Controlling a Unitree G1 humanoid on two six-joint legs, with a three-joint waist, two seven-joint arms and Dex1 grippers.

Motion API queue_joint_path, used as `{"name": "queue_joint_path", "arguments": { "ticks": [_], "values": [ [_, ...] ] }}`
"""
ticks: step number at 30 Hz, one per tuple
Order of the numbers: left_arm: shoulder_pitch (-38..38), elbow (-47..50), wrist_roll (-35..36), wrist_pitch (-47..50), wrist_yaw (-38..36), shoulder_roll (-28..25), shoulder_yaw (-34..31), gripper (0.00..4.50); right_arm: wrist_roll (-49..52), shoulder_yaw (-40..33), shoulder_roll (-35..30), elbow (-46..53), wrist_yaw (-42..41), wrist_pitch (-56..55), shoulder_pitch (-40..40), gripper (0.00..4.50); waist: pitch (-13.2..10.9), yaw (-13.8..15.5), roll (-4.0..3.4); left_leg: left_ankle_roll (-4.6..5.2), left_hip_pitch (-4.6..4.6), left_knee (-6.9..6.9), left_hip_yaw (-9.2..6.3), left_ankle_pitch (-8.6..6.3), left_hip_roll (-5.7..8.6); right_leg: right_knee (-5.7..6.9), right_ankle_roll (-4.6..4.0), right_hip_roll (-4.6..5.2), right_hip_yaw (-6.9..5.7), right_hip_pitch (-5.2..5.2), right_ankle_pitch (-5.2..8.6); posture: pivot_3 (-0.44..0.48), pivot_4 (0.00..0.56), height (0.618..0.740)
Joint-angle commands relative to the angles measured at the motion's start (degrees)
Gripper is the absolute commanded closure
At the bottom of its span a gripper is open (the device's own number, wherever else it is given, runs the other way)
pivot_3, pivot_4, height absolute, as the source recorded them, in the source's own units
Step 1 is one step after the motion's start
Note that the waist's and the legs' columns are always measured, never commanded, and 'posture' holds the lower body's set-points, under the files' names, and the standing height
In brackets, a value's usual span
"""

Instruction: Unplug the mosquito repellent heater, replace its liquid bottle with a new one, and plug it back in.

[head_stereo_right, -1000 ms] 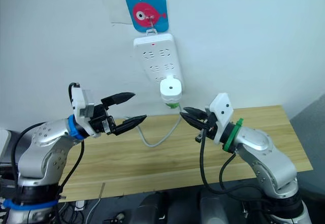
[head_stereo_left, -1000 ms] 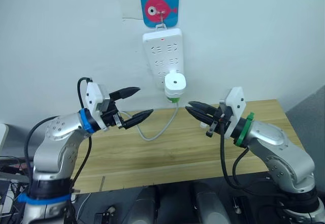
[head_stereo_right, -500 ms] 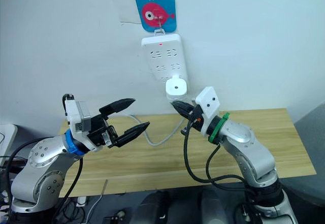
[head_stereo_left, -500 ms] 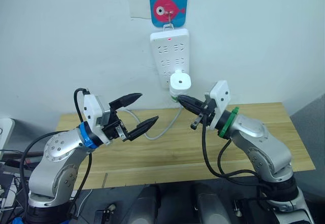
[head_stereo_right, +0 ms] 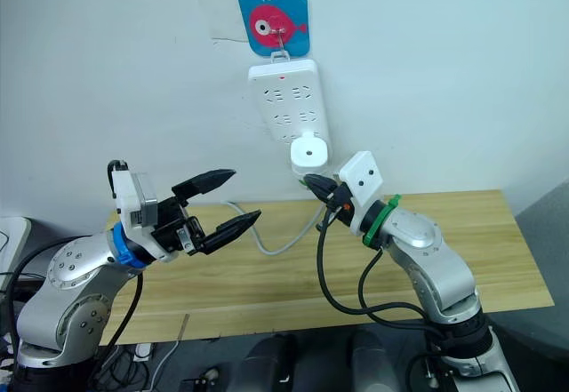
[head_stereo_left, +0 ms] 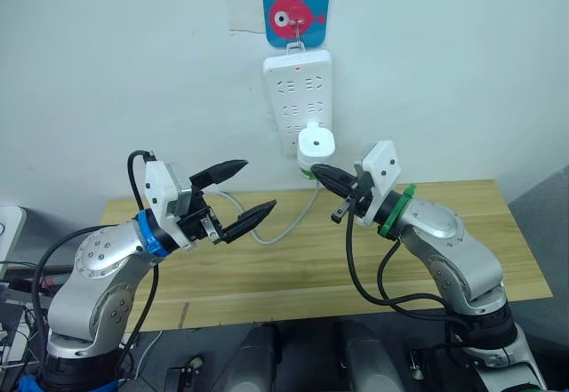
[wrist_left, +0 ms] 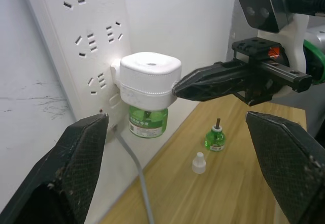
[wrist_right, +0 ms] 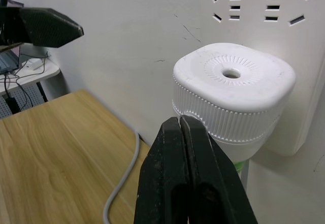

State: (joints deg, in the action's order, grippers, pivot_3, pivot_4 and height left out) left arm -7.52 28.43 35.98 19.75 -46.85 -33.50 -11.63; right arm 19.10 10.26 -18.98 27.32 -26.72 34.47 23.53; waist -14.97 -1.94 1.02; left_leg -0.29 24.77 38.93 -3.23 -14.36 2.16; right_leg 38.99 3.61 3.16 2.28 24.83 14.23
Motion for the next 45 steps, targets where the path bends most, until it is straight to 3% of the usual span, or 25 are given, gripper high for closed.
{"name": "queue_joint_path", "arguments": {
  "ticks": [1, 33, 41, 45],
  "values": [
    [-0.01, 0.73, 0.82, -0.32, -0.15, -0.37, -0.12, 0.0, -0.34, -0.87, 0.25, 0.96, 0.28, -1.14, 0.24, 4.47, 0.0, -0.01, 0.0, 0.0, 0.0, 0.0, 0.0, 0.0, 0.0, 0.0, 0.0, 0.0, 0.0, 0.0, 0.0, -0.008, 0.257, 0.74],
    [-0.11, -0.68, 0.39, -0.91, -1.35, -0.3, 0.87, 0.0, -5.75, -4.26, 1.29, -3.26, 5.44, -3.67, 2.08, 4.47, -0.01, 0.04, 0.0, 0.0, -0.69, -0.02, -0.1, 0.0, -0.01, -0.09, -0.01, 0.0, -0.06, -0.78, 0.02, -0.026, 0.258, 0.74],
    [0.06, -0.63, 0.33, -0.69, -1.37, -0.52, 0.81, 0.0, -1.03, -1.98, -2.94, 2.52, -2.78, -2.1, -0.73, 4.47, -0.01, 0.15, 0.0, 0.0, -0.69, -0.05, -0.1, 0.0, 0.01, -0.12, -0.01, 0.01, -0.07, -0.78, 0.03, -0.025, 0.252, 0.74],
    [0.39, -0.44, 0.07, -0.38, -1.06, -0.88, 0.76, 0.0, 2.01, -4.33, -5.47, 5.14, -4.34, -0.16, -2.18, 4.47, -0.01, 0.07, 0.01, 0.02, -0.66, -0.23, -0.1, -0.01, -0.02, -0.34, -0.05, 0.02, -0.06, -0.76, 0.05, -0.025, 0.252, 0.74]
  ]
}}
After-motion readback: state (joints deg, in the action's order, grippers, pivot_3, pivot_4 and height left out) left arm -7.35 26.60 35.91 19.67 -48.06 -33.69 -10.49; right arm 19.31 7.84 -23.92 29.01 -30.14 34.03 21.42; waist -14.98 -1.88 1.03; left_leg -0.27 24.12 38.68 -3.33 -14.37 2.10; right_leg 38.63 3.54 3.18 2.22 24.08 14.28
